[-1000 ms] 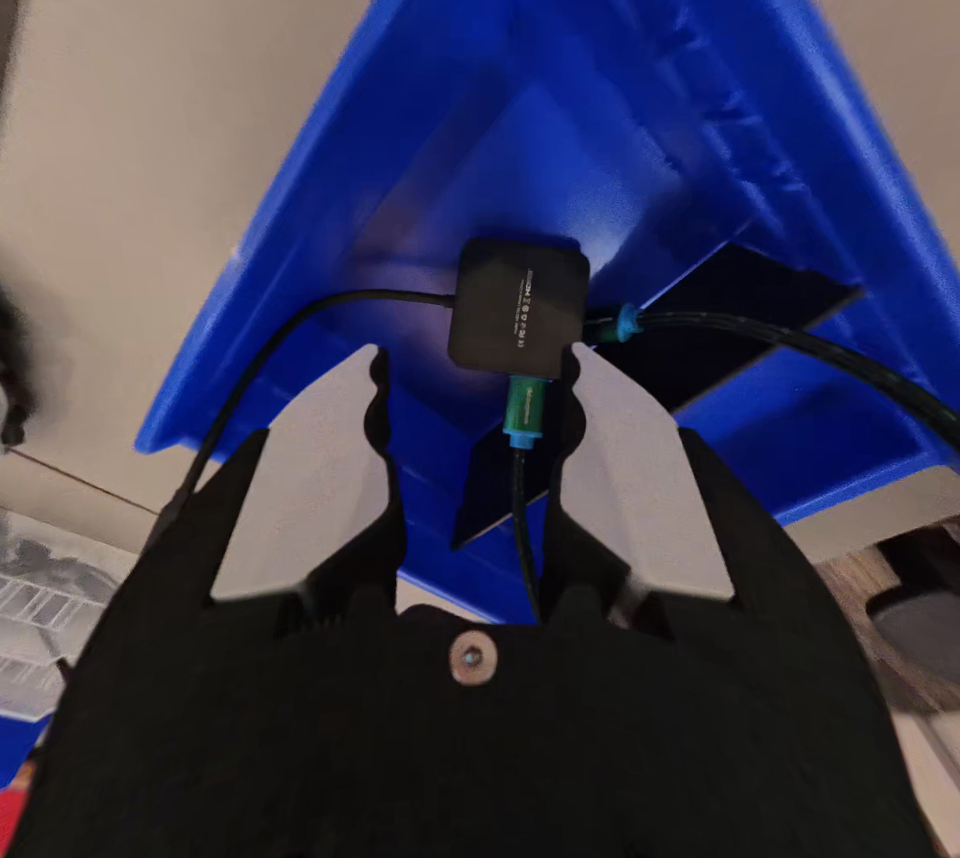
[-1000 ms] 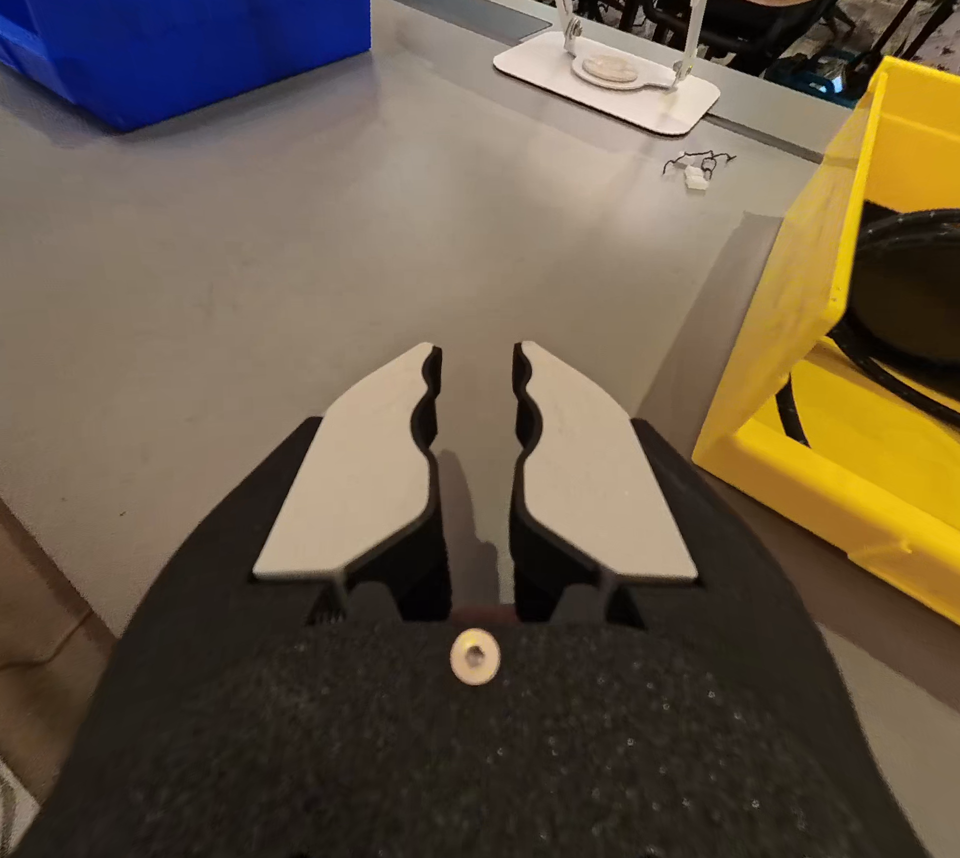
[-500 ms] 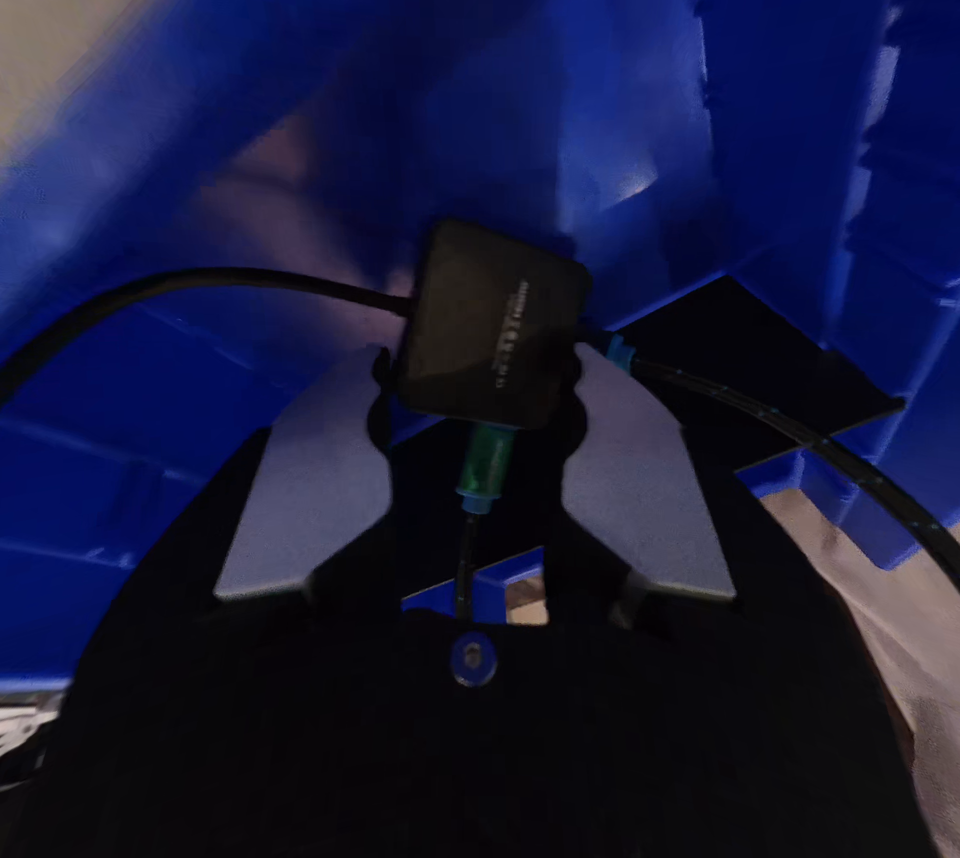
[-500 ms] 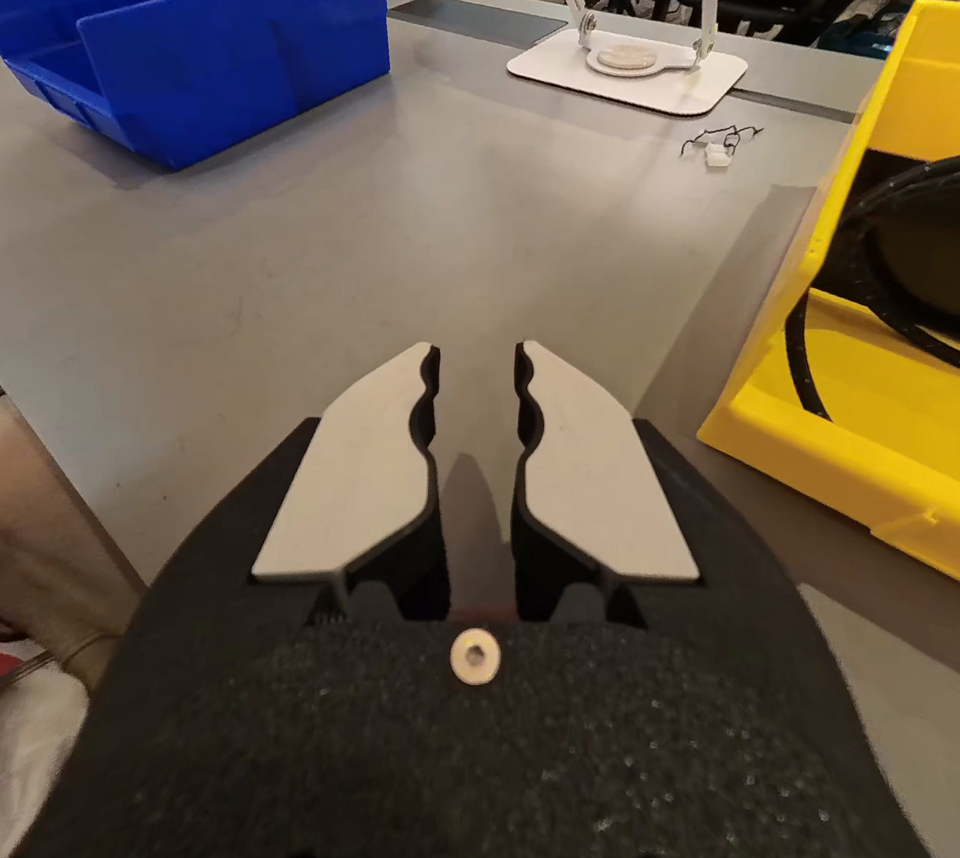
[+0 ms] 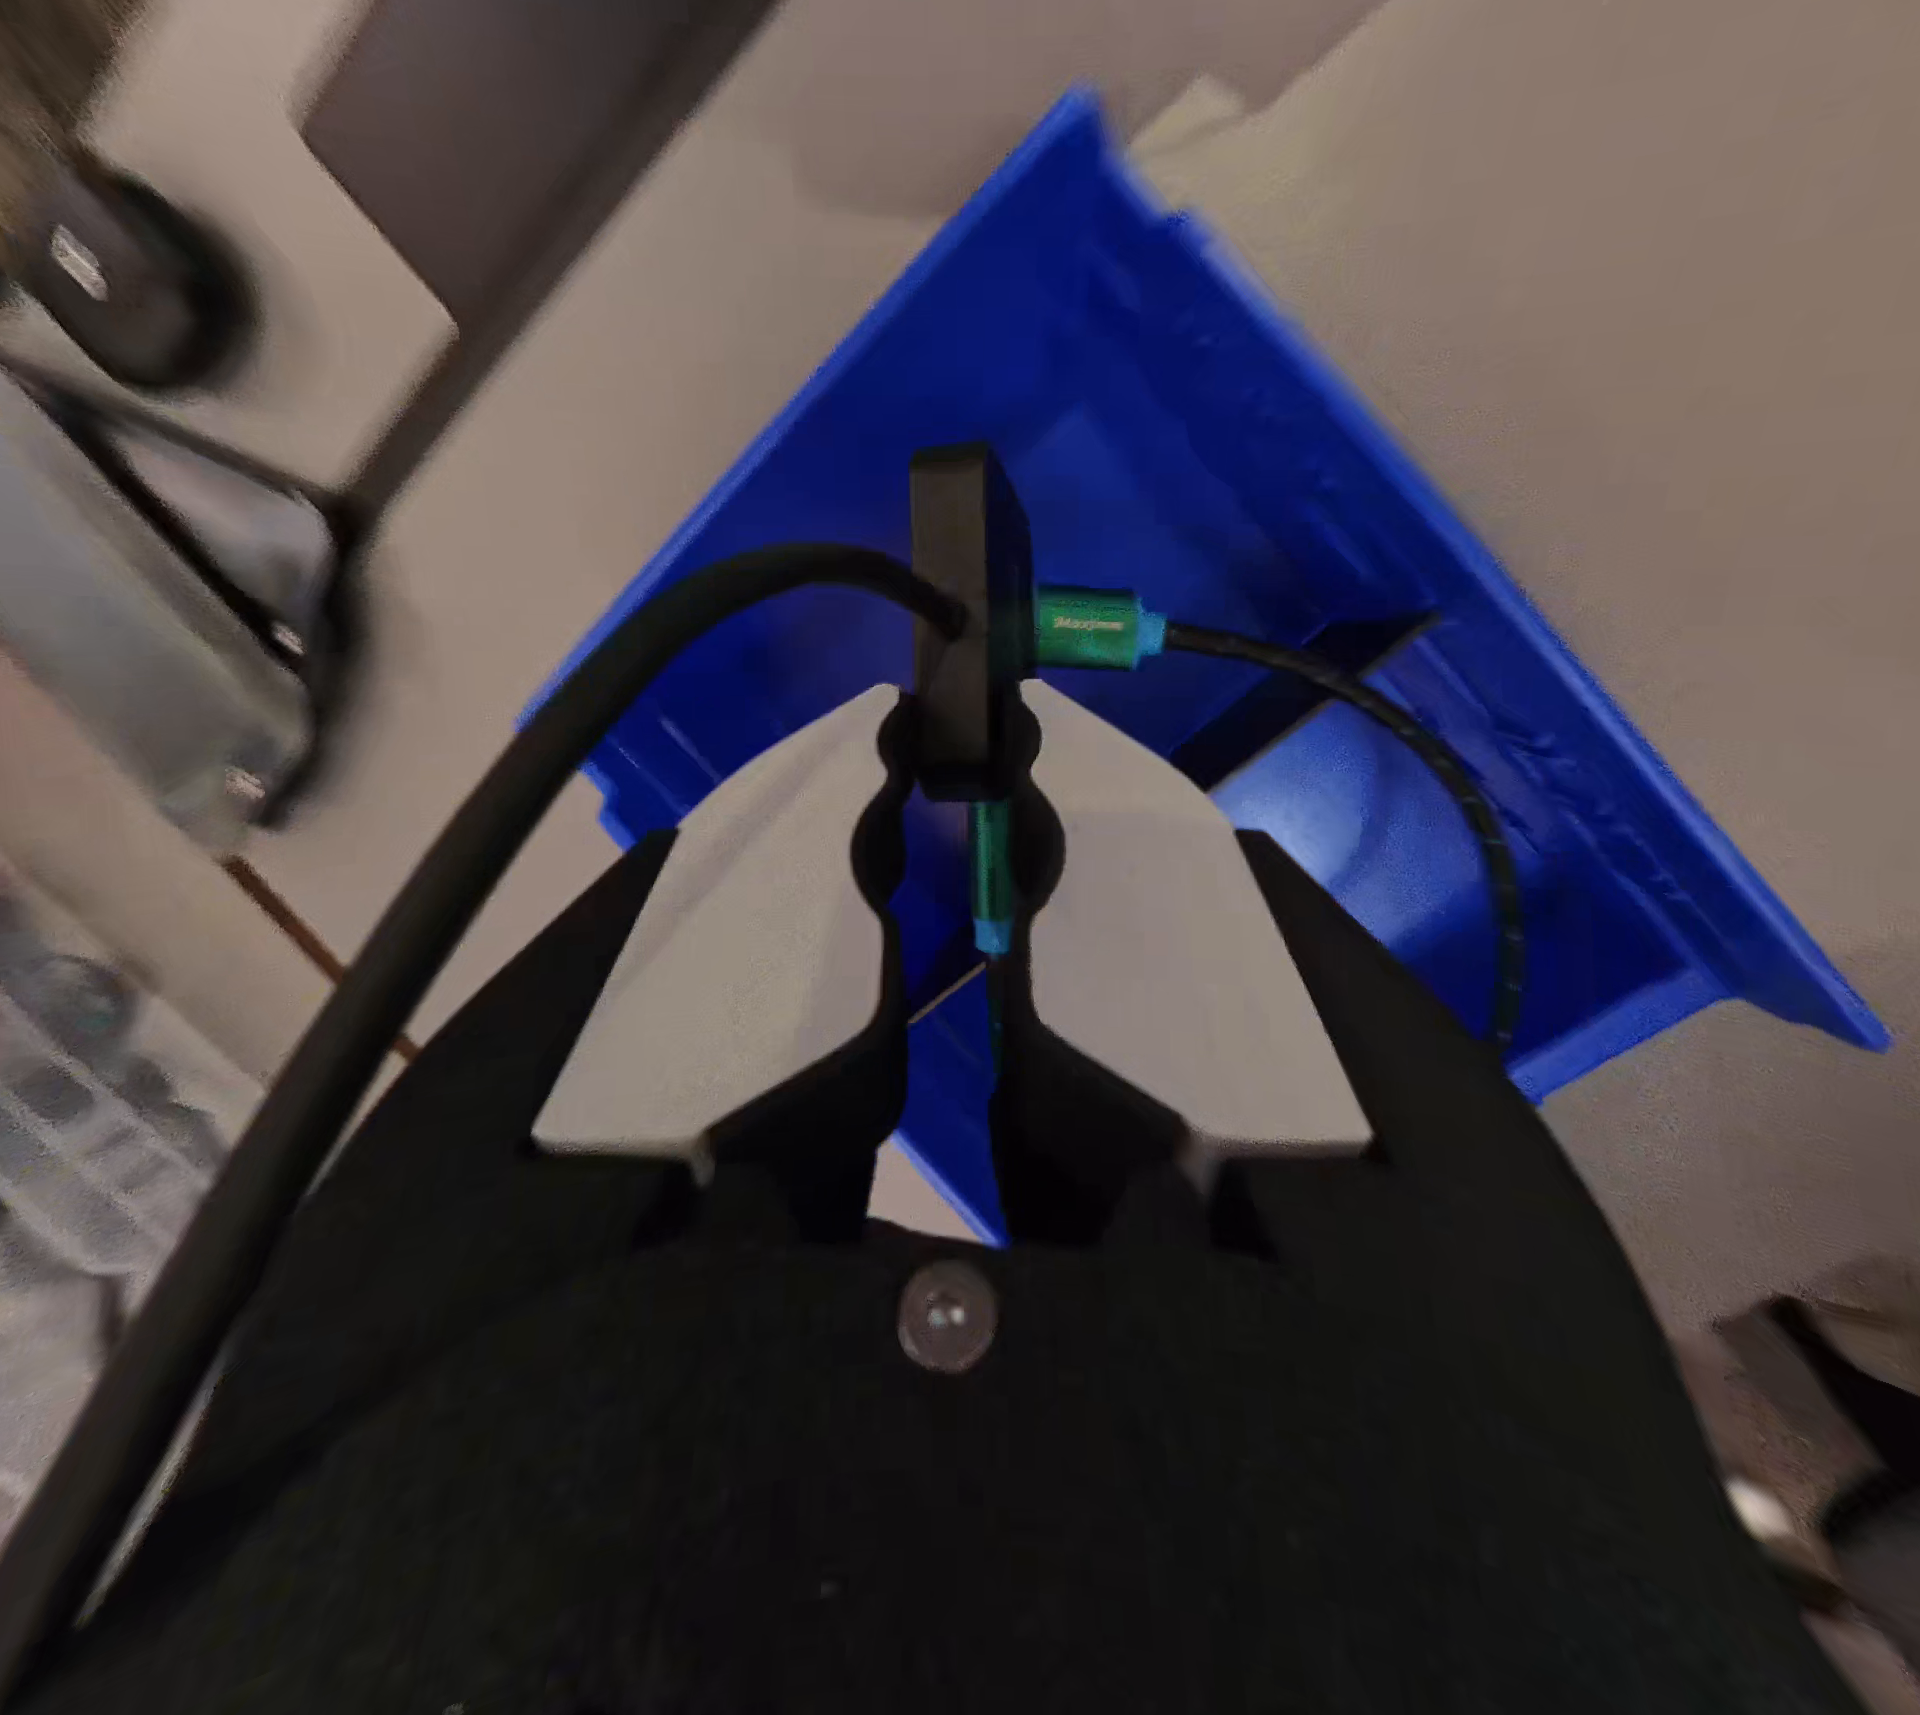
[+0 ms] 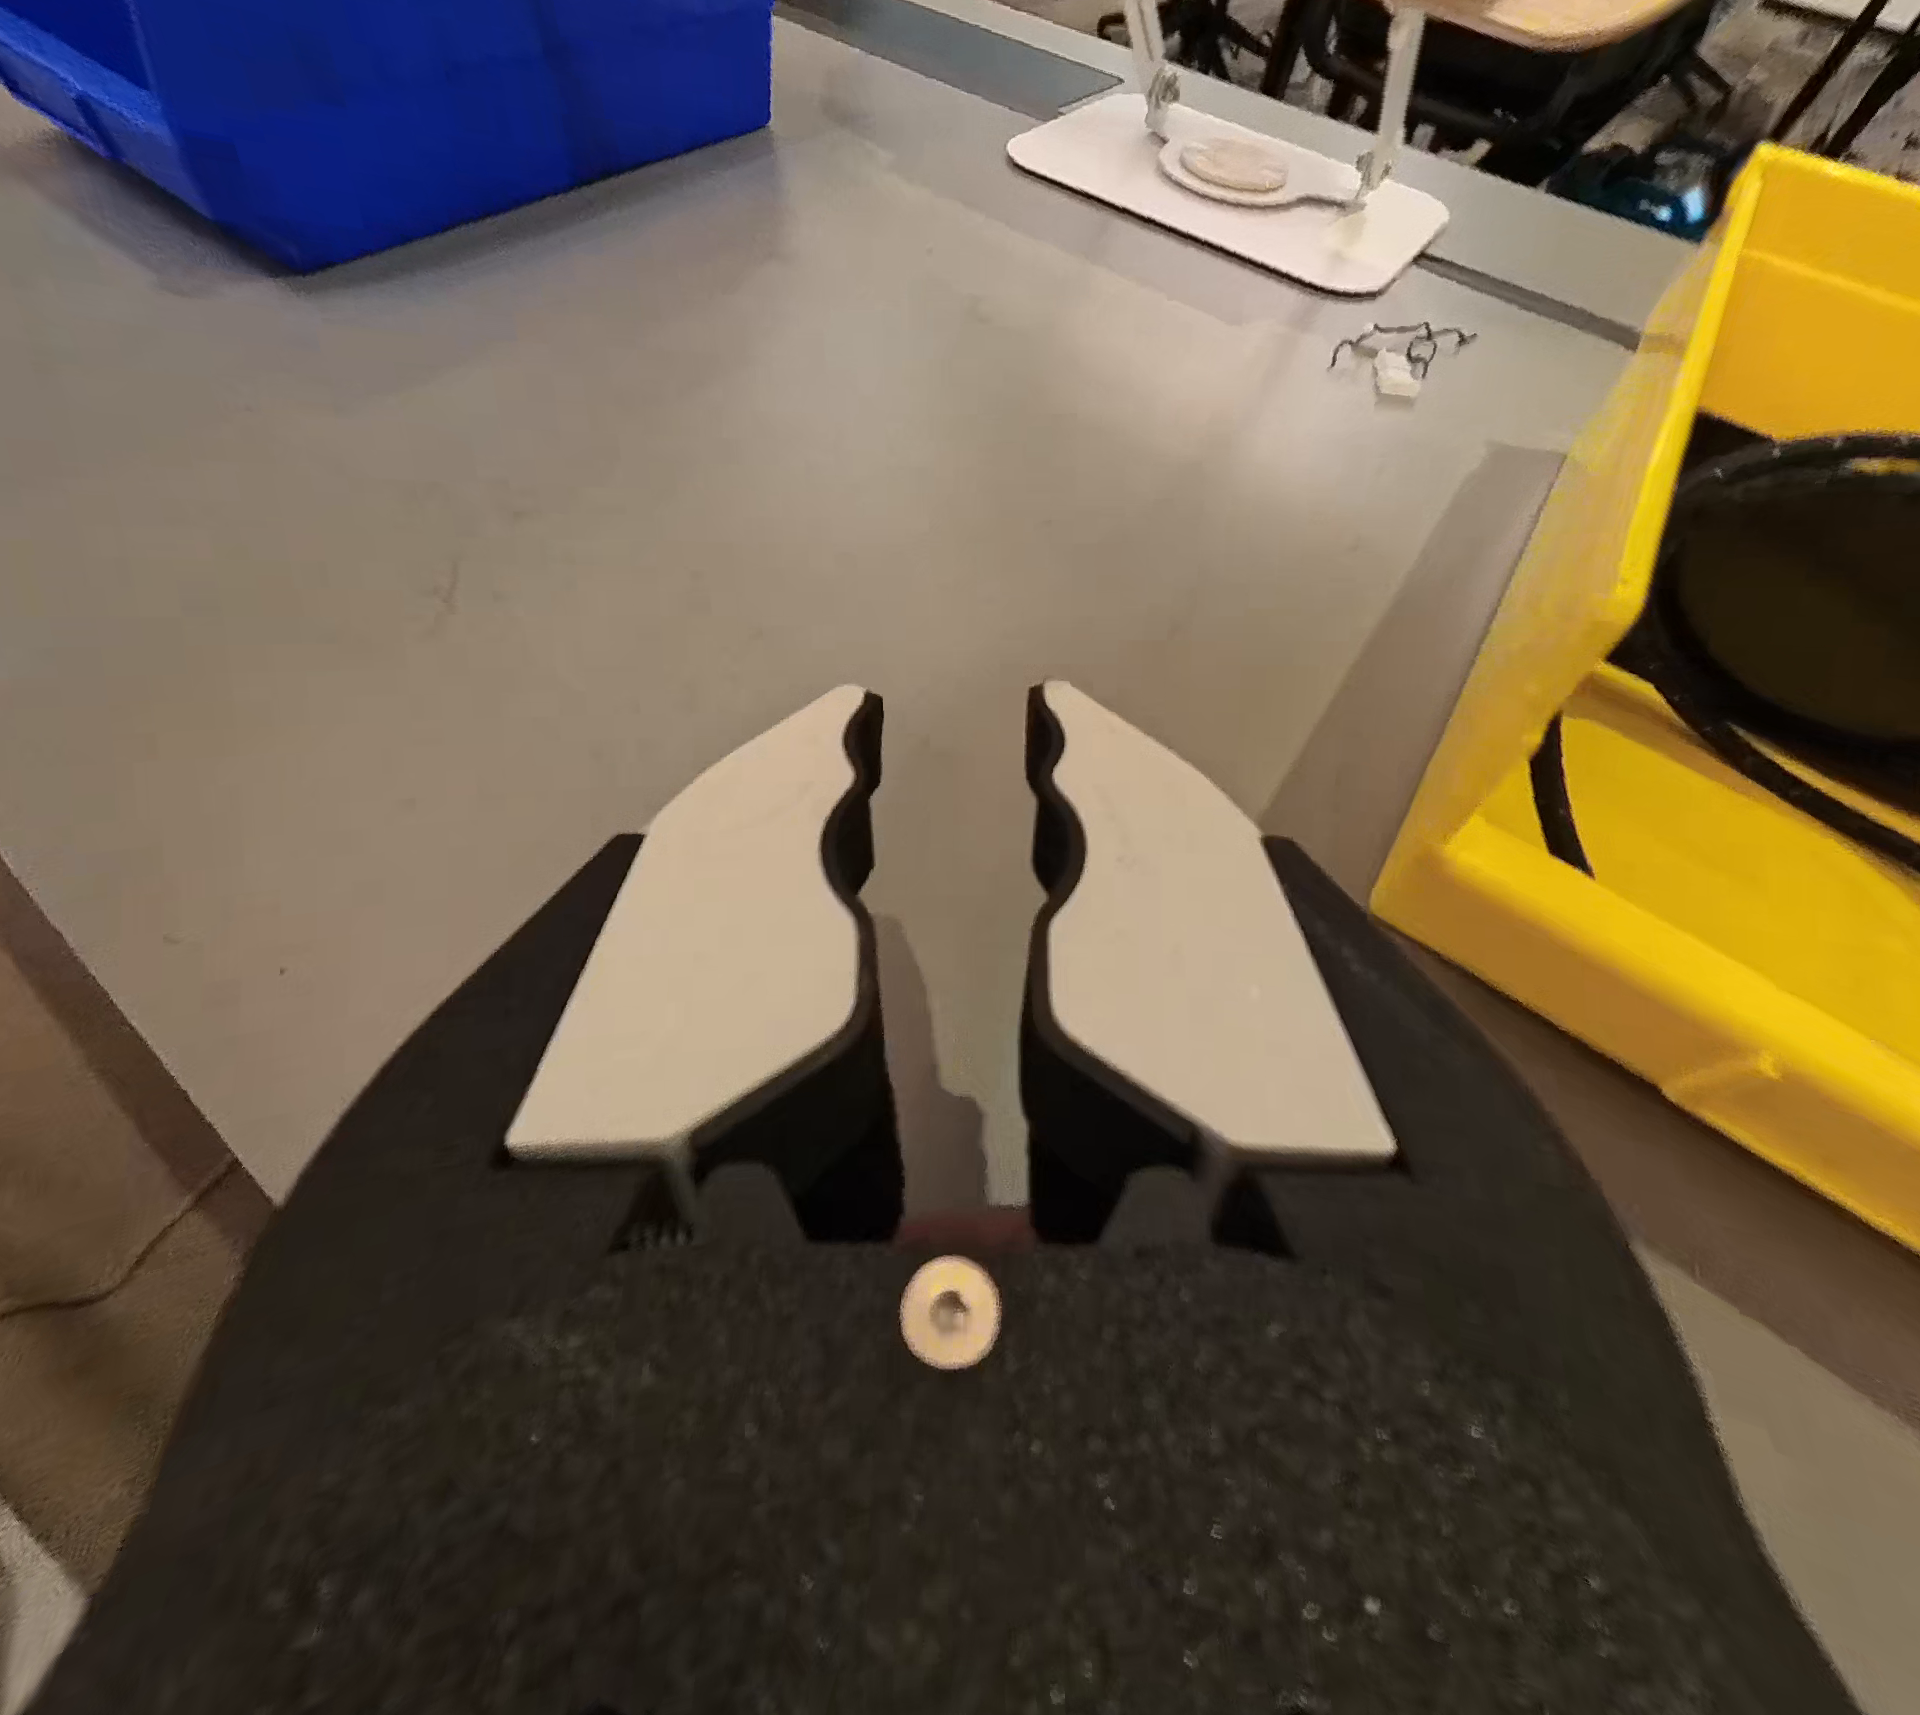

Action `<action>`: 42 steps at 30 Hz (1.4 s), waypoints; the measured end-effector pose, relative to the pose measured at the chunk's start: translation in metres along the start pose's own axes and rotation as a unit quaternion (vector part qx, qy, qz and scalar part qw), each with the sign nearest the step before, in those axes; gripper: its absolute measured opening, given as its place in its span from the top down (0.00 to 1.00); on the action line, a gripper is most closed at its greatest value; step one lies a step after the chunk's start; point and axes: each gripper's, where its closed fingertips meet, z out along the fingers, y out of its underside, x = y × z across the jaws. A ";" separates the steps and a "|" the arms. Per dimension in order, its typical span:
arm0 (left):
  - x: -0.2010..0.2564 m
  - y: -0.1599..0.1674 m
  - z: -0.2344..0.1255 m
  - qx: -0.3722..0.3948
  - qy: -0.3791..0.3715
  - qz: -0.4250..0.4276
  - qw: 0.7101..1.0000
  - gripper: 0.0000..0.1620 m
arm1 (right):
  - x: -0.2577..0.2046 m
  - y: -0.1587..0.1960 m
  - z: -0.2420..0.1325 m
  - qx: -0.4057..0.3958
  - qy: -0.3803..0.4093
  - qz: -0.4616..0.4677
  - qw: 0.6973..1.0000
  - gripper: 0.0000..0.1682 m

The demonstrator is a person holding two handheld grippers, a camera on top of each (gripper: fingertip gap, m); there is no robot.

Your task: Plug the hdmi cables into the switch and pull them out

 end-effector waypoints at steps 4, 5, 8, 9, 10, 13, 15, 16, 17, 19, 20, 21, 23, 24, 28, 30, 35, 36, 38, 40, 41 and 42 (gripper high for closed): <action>0.044 -0.039 -0.060 0.102 -0.088 0.113 0.984 0.91 | -0.010 -0.034 0.011 0.038 -0.029 -0.054 0.997 0.83; 0.059 -0.050 -0.075 0.128 -0.115 0.144 0.975 0.91 | -0.015 -0.048 0.015 0.050 -0.049 -0.065 0.995 0.81; 0.102 -0.076 -0.115 0.176 -0.209 0.234 0.933 0.91 | -0.024 -0.100 0.028 0.088 -0.096 -0.104 0.986 0.77; 0.120 -0.082 -0.124 0.192 -0.230 0.266 0.916 0.91 | -0.027 -0.120 0.033 0.103 -0.111 -0.114 0.982 0.75; 0.140 -0.086 -0.129 0.203 -0.240 0.296 0.902 0.91 | -0.031 -0.138 0.039 0.113 -0.128 -0.121 0.978 0.73; 0.195 -0.090 -0.135 0.222 -0.271 0.375 0.858 0.91 | -0.039 -0.186 0.059 0.138 -0.161 -0.129 0.969 0.69; 0.226 -0.089 -0.134 0.220 -0.280 0.420 0.835 0.91 | -0.045 -0.206 0.069 0.151 -0.169 -0.141 0.964 0.68; 0.240 -0.091 -0.137 0.229 -0.291 0.436 0.820 0.91 | -0.049 -0.212 0.071 0.159 -0.173 -0.152 0.960 0.68; 0.254 -0.090 -0.138 0.228 -0.290 0.453 0.812 0.91 | -0.055 -0.216 0.071 0.165 -0.176 -0.167 0.956 0.68; 0.279 -0.092 -0.143 0.233 -0.284 0.481 0.796 0.91 | -0.063 -0.220 0.066 0.177 -0.169 -0.202 0.948 0.71; 0.288 -0.095 -0.147 0.234 -0.286 0.488 0.791 0.91 | -0.065 -0.223 0.061 0.188 -0.156 -0.218 0.945 0.74; 0.294 -0.098 -0.153 0.233 -0.294 0.495 0.783 0.91 | -0.060 -0.228 0.056 0.200 -0.125 -0.229 0.944 0.75; 0.307 -0.104 -0.163 0.240 -0.293 0.506 0.775 0.91 | -0.046 -0.237 0.044 0.227 -0.058 -0.252 0.939 0.86; 0.314 -0.107 -0.168 0.246 -0.293 0.511 0.770 0.91 | -0.038 -0.242 0.035 0.241 -0.031 -0.257 0.935 0.93; 0.329 -0.116 -0.183 0.245 -0.309 0.538 0.745 0.91 | -0.031 -0.247 0.007 0.262 -0.029 -0.276 0.924 0.90; 0.332 -0.113 -0.178 0.220 -0.314 0.557 0.736 0.91 | -0.032 -0.239 0.004 0.233 -0.026 -0.328 0.915 0.88; 0.347 -0.106 -0.145 0.183 -0.306 0.585 0.729 0.91 | -0.047 -0.225 0.002 0.186 -0.003 -0.432 0.883 0.82; 0.355 -0.106 -0.139 0.193 -0.289 0.587 0.731 0.91 | -0.052 -0.219 0.007 0.174 -0.014 -0.440 0.881 0.82; 0.356 -0.110 -0.136 0.210 -0.296 0.564 0.742 0.91 | -0.053 -0.210 0.016 0.167 -0.018 -0.446 0.879 0.92; 0.355 -0.110 -0.130 0.242 -0.283 0.533 0.760 0.90 | -0.050 -0.206 0.020 0.165 -0.030 -0.431 0.887 0.92; 0.353 -0.109 -0.129 0.260 -0.277 0.517 0.767 0.90 | -0.049 -0.202 0.022 0.162 -0.044 -0.424 0.890 0.92; 0.347 -0.106 -0.128 0.271 -0.277 0.498 0.775 0.90 | -0.047 -0.200 0.024 0.167 -0.046 -0.418 0.892 0.92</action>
